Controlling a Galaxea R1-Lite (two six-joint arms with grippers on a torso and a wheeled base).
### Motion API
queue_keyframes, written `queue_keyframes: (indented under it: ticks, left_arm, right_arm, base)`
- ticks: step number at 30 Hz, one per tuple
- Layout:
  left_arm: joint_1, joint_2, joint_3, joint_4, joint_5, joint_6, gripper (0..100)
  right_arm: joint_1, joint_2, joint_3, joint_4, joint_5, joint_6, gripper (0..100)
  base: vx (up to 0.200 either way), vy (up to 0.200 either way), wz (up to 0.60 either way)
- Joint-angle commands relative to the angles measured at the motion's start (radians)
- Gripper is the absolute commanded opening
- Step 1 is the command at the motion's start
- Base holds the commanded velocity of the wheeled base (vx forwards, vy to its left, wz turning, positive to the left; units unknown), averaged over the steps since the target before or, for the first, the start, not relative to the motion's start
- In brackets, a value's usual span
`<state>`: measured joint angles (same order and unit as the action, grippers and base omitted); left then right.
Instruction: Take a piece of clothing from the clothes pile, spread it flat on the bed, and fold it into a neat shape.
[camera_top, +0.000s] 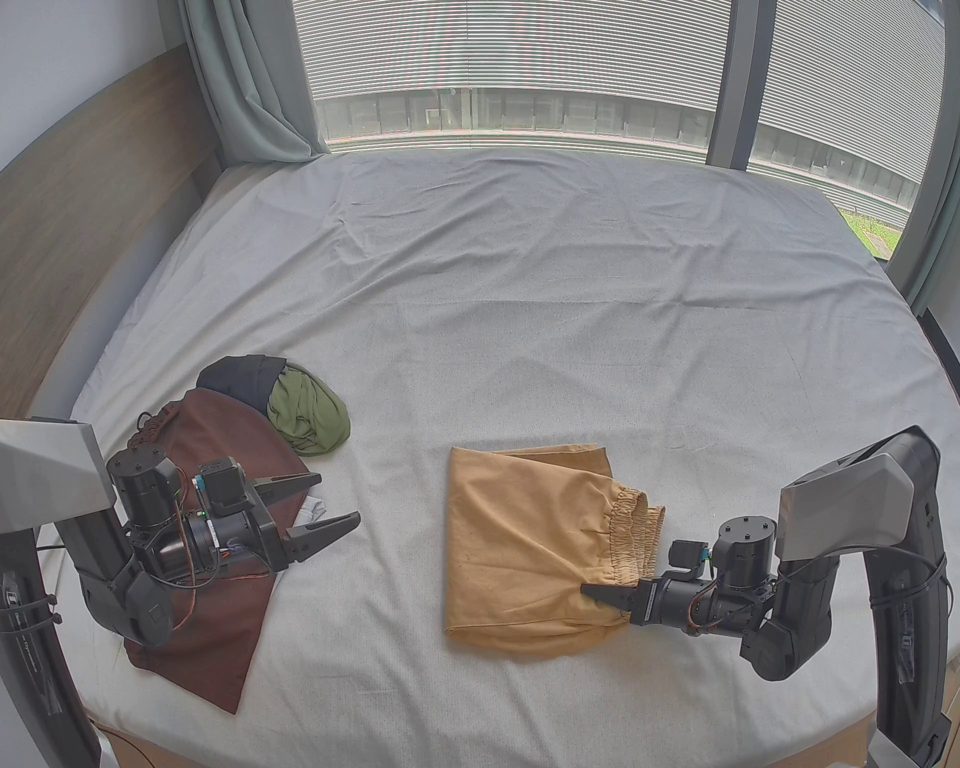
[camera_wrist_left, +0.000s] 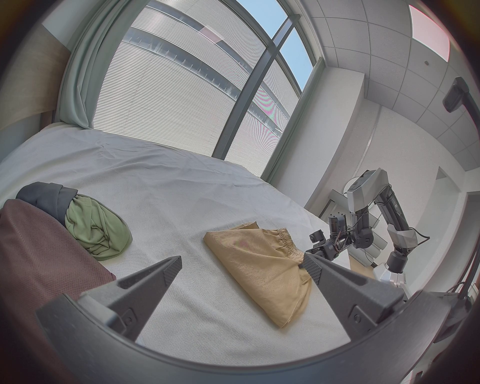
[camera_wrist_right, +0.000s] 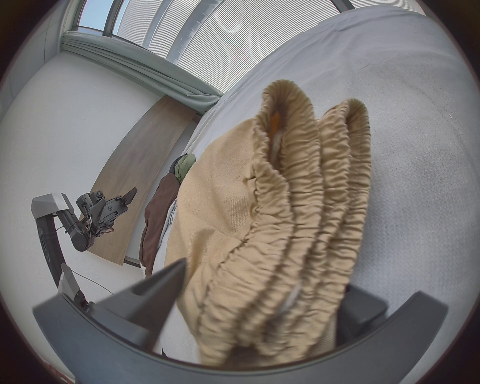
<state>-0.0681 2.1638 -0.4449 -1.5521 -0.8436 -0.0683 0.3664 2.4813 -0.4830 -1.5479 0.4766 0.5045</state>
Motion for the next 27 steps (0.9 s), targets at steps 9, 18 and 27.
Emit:
queue_keyframes:
  ticks: [9,18,27]
  left_arm:
    - [-0.002,0.002,0.000,0.000,0.000,-0.001,100]
    - [-0.001,-0.001,-0.003,0.000,0.000,-0.001,100]
    - [-0.001,-0.024,-0.011,0.000,0.000,-0.007,100]
  right_arm:
    - [0.006,-0.002,-0.002,-0.003,0.002,0.000,0]
    - [0.019,-0.064,0.004,-0.003,0.002,0.009,0]
    - [0.082,-0.251,0.030,-0.001,0.002,0.094,0]
  base:
    - [0.000,0.000,0.00]
    - [0.000,0.000,0.00]
    - [0.000,0.000,0.00]
